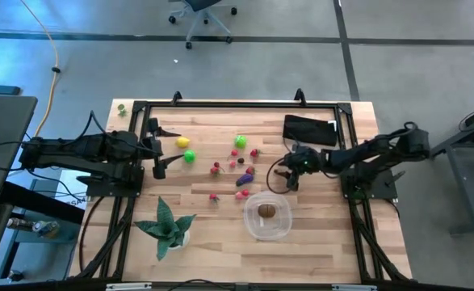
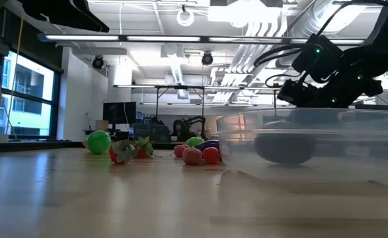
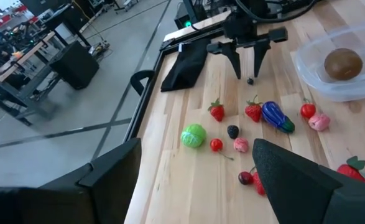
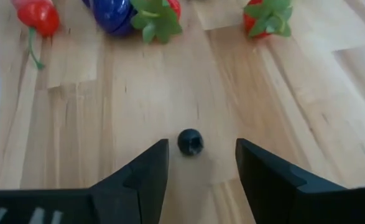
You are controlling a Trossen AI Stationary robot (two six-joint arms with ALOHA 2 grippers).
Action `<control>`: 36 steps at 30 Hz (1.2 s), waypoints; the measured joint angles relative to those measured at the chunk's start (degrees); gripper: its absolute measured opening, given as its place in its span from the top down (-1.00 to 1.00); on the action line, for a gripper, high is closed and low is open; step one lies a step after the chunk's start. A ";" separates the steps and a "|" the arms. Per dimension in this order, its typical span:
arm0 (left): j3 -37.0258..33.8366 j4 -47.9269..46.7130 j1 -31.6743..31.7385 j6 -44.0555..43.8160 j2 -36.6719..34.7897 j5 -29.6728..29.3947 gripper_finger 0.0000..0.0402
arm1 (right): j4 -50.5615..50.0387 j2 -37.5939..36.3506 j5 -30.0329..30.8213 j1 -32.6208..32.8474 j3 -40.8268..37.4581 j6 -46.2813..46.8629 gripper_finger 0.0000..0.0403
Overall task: Pick and placing Produce into tupperware
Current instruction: Put the blueberry into the transparent bin
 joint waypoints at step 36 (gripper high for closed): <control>0.00 -5.41 -0.02 4.57 0.00 3.98 -0.49 | 4.51 4.29 -3.84 0.00 0.00 0.19 0.58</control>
